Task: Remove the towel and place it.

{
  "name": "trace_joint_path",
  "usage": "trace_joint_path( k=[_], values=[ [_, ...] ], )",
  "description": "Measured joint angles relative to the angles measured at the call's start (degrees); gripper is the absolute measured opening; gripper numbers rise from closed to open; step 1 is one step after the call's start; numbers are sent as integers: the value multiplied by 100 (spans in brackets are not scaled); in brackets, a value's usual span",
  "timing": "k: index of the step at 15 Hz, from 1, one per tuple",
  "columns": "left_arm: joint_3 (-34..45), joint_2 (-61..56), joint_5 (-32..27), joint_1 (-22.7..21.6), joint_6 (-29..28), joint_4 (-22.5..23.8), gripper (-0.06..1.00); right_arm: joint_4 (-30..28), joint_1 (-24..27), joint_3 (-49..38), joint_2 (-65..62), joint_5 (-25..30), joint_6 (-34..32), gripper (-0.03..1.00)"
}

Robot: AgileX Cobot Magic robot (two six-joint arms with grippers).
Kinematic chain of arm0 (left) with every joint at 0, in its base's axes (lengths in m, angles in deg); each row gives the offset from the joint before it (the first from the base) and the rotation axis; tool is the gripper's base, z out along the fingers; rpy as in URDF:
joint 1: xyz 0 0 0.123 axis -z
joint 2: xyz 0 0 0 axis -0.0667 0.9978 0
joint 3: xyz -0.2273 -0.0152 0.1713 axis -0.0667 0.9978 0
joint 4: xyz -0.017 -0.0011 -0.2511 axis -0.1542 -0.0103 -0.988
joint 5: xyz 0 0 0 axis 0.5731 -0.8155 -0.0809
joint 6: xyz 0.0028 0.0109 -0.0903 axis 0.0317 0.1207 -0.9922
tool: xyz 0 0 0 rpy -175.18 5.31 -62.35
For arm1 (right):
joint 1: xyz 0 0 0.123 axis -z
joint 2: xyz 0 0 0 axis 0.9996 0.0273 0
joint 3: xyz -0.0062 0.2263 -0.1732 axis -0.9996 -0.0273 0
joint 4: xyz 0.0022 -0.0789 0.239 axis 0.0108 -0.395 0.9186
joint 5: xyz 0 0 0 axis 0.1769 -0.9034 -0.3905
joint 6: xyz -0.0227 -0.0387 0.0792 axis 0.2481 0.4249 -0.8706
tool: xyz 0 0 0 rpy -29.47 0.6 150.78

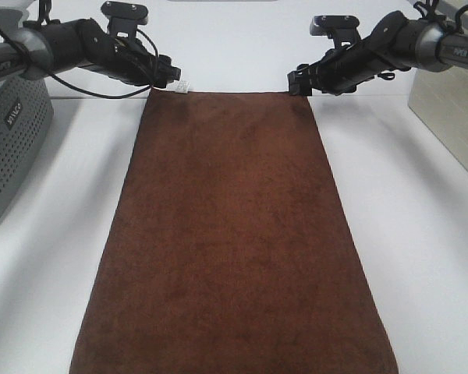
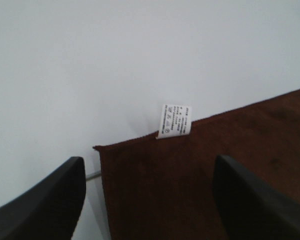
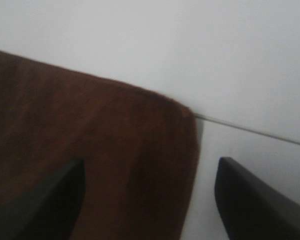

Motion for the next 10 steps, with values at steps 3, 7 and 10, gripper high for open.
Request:
trace_joint_path(
  k=[3,7,10],
  values=[
    [0,-590,-1656,0,0,172,67,-321,0,0,-785,1438,-493,73],
    [0,-1713,-4188,-74,-550,871,70,-1811,40,6,-2149,3008,-2045,77],
    [-17,-2389,-4910,-716,-1175,1375,74,-2217,504,17,-2836,3839,-2458,77]
  ],
)
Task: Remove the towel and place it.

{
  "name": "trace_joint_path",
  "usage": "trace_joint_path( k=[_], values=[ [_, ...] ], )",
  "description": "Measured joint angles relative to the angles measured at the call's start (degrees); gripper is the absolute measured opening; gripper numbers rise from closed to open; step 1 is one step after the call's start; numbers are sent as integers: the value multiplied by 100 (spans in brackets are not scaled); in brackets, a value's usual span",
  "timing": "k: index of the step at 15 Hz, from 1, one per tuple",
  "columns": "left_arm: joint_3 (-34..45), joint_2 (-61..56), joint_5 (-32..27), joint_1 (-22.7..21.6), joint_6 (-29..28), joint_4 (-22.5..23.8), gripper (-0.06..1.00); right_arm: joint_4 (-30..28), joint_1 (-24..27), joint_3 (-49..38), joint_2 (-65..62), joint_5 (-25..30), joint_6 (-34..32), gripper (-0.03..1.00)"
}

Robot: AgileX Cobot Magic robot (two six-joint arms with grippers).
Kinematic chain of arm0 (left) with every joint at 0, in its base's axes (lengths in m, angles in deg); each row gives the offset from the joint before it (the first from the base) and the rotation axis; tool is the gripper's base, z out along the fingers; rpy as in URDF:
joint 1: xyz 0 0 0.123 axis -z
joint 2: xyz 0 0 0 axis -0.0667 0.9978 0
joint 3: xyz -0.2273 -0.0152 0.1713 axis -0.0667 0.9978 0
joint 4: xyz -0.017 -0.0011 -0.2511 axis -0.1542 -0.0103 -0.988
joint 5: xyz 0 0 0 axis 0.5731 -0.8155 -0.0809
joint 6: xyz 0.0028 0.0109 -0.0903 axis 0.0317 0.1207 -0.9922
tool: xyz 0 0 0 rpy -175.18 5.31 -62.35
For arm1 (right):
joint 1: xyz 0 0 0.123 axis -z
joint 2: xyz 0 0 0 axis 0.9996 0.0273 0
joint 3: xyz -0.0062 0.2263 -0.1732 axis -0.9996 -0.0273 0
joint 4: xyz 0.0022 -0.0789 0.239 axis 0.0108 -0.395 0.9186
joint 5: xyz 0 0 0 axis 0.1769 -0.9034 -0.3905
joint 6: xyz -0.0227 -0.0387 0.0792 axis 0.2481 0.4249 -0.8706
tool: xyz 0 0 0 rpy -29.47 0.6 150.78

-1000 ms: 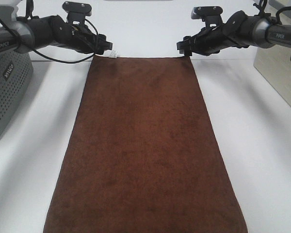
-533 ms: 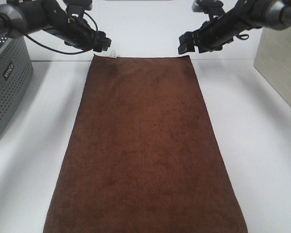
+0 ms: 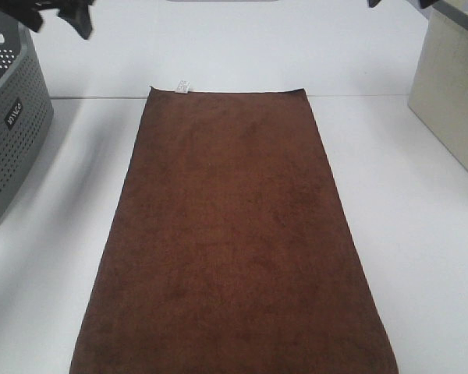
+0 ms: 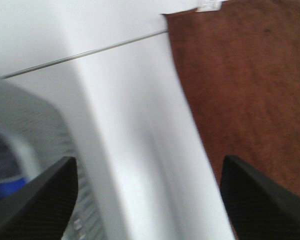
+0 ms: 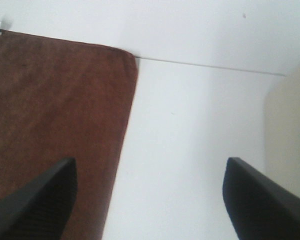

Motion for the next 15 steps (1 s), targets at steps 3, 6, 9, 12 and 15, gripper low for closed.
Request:
trace_joint_path(
  k=[3,6,9,12,15],
  values=[
    [23,-516,-206,-590,-132,92,84,-372,229,-46,-453,516,-57,80],
    [968,-1381,-206,-1014,-206,92,85,-544,223,-1008,-1146,516,-160,81],
    [3054,-2991,74,-1318,-160,92,85,-556,223,-2928,-2739,527,-206,81],
    [4905,-4670,768,-1369,-160,92,85,-521,223,-4406,-4538,401,-418,81],
    [6463,-6434,1175,-1369,-246,92,85,-521,223,-5827,-6394,338,-556,81]
  ],
)
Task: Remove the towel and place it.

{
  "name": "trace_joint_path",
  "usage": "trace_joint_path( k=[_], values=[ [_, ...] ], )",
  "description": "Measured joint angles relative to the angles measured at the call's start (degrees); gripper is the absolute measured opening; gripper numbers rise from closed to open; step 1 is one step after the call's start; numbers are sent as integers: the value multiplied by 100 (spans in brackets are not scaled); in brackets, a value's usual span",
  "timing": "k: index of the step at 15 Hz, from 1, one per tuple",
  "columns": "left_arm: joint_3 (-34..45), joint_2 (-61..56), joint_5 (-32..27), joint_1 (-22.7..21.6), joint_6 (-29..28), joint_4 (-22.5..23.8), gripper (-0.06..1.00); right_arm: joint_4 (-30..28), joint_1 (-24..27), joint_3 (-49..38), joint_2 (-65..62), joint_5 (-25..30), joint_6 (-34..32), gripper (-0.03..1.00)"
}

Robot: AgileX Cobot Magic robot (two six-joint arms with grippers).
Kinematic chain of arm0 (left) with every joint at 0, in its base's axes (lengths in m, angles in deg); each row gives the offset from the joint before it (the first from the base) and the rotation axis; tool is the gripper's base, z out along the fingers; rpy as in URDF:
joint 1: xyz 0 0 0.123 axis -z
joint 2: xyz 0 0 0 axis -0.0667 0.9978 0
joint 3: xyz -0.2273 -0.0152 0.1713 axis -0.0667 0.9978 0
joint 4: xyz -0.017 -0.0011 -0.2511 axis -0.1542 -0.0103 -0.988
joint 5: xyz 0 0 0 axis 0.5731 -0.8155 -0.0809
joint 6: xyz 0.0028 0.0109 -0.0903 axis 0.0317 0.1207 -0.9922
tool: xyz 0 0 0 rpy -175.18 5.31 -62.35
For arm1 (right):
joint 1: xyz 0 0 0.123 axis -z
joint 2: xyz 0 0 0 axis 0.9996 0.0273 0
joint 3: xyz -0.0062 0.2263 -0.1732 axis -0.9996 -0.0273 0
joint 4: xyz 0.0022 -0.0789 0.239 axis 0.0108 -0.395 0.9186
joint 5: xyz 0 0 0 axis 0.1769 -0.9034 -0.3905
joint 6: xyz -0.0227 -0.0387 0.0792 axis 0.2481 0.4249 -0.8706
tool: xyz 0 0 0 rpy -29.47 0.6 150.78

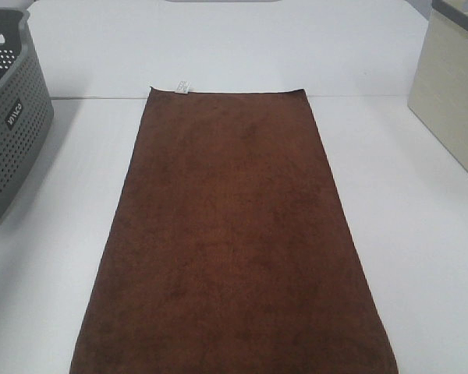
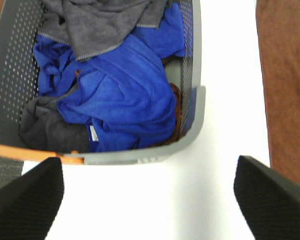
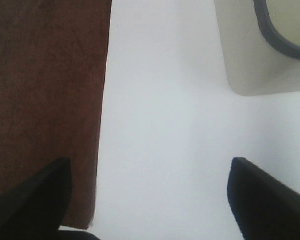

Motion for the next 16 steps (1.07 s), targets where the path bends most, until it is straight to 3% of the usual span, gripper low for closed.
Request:
trace_joint_path(
  k=[4,5,8,11,16],
  values=[
    [1576,-1788,166,0,-29,149,85,-241,0,-1707,-2481,-413,-6,81],
    [2275,-2515,315,0,-29,155,85,-332,0,-2131,-3060,-567,-6,81],
    [3151,-3552,418,0,-29,149,84,-361,0,-2859,-3925,-722,-6,81],
    [3718,-4652,424,0,-29,120,84,-367,0,-3380,-4601,-773,-6,81],
    [3822,-5987,647,0,-29,-52,84,-521,0,-3776,-5409,-705,80,81]
  ],
)
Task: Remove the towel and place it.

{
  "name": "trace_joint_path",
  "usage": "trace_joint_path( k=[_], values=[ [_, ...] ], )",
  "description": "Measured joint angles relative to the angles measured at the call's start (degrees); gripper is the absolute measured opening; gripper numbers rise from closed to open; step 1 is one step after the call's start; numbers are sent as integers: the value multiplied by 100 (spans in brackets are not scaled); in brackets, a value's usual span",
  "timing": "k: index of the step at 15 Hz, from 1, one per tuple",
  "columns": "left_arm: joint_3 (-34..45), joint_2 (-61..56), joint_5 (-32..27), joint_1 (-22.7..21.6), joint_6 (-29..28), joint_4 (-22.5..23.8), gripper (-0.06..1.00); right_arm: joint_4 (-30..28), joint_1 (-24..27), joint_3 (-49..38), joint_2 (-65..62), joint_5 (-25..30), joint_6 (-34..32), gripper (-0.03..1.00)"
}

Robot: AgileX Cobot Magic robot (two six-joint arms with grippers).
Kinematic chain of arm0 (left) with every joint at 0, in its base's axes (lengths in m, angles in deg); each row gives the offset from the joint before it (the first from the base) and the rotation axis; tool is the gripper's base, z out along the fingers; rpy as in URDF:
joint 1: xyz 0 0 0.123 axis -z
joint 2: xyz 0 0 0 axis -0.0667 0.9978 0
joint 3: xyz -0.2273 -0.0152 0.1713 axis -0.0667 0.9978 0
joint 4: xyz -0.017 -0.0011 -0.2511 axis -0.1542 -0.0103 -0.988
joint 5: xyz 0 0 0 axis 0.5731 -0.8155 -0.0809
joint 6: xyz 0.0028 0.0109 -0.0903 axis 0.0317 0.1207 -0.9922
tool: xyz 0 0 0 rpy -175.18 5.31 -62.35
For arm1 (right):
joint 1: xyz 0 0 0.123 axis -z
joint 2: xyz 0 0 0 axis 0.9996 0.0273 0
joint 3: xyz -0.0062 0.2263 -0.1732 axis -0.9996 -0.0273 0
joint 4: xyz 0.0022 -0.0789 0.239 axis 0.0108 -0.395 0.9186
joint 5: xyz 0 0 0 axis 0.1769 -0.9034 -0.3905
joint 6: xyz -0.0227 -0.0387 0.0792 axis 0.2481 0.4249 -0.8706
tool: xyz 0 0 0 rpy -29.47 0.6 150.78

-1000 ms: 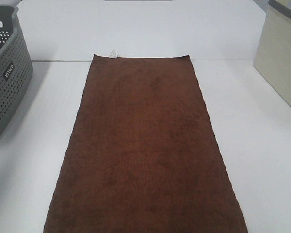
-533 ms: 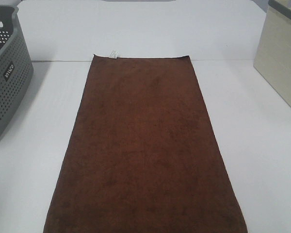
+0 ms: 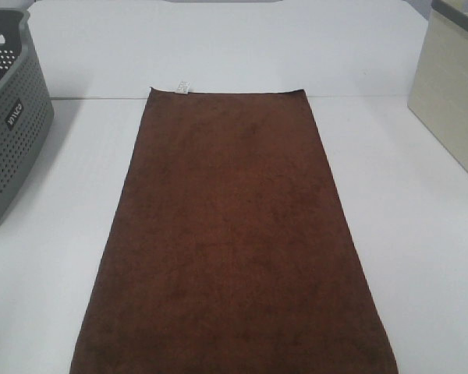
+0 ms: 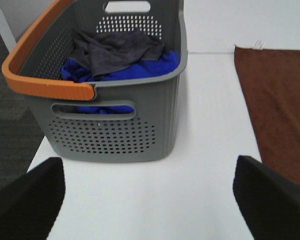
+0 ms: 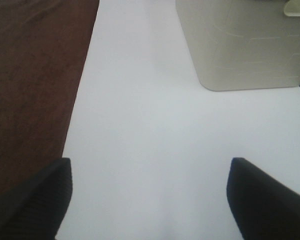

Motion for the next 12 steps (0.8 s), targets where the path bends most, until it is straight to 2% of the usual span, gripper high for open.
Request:
trace_joint_path(
  k=[2,5,12],
  values=[
    [-69,-372,-206,0,6,-298,84,-11,0,-6,-298,6,29,81],
    [-63,-395,-1049,0,607,-716,82,17,0,-6,-304,40,109,79],
    [-29,-395,-1112,0,607,-785,82,281,0,-6,-304,40,120,78]
  ],
)
